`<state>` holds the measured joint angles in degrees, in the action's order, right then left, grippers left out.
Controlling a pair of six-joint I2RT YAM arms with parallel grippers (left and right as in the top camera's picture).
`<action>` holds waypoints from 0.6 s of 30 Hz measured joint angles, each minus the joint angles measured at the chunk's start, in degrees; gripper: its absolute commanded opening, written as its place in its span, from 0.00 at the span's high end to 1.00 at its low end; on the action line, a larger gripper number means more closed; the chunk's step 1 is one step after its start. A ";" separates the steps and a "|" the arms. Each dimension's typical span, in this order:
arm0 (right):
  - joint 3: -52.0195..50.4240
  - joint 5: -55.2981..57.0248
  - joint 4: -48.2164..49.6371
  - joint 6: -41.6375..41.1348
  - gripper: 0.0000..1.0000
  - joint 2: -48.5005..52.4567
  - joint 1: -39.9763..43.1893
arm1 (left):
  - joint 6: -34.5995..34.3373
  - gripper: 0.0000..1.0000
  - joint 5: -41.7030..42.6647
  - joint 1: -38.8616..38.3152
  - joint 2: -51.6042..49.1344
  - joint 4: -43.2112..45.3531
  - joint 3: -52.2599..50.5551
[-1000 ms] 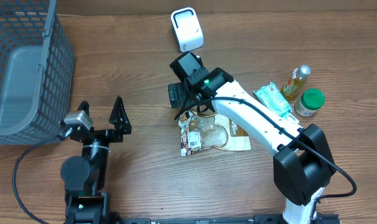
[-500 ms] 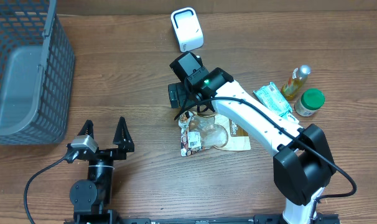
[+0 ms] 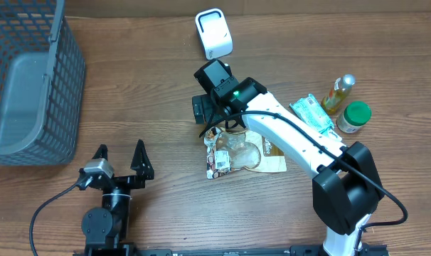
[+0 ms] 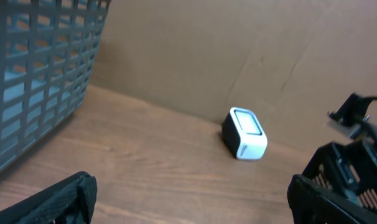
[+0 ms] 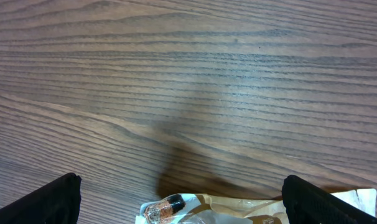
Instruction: Scan the item barcode
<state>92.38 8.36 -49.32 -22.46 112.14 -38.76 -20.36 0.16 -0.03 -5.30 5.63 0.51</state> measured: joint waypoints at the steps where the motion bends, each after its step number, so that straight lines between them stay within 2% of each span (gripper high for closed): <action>1: 0.00 0.00 0.00 -0.02 0.00 0.00 0.00 | 0.22 0.00 -0.02 0.00 0.87 -1.49 0.00; 9: 0.00 0.02 0.02 0.00 0.00 0.00 0.00 | 1.73 0.01 -0.02 0.00 4.28 -9.99 0.00; 18: 0.00 0.00 0.04 0.00 0.00 0.00 0.00 | 6.95 0.00 -0.02 -0.74 4.35 -10.03 0.00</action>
<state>92.38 8.36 -49.28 -22.46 112.14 -38.76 -13.41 0.14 -0.78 -0.95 -4.40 0.51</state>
